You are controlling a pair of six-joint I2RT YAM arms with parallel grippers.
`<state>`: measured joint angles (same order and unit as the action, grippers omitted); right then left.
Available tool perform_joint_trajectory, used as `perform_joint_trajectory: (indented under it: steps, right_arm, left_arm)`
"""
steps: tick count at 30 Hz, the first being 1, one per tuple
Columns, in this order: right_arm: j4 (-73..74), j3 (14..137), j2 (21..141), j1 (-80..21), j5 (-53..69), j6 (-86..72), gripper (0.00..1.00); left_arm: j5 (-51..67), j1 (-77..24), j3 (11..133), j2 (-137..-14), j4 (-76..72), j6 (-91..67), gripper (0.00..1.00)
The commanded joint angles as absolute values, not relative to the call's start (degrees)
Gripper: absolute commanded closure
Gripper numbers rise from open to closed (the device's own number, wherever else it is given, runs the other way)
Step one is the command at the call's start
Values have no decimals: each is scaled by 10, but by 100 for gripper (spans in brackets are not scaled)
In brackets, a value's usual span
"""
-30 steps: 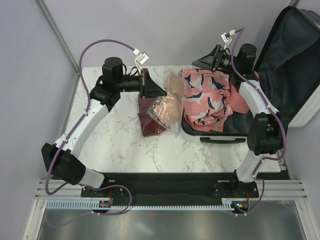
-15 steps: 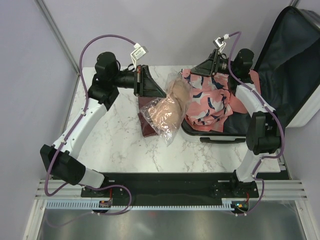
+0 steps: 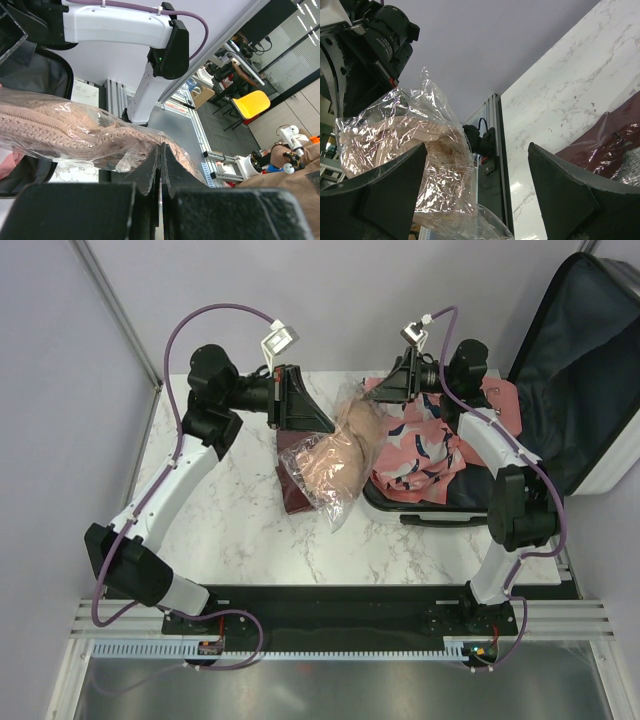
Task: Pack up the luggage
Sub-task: Place the clothes in the luggage.
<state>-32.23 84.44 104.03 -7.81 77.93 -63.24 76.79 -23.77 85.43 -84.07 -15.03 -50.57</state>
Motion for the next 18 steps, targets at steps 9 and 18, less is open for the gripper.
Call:
perform_joint_trajectory:
  steps: [9,18]
  right_arm:
    - [-325,841,973,-84,814,-621,10]
    - [-210,823,945,-118,841,-534,9]
  left_arm:
    - [775,-239,830,-834,-193,-523,98]
    - [777,-240,840,-848,-228,-541,98]
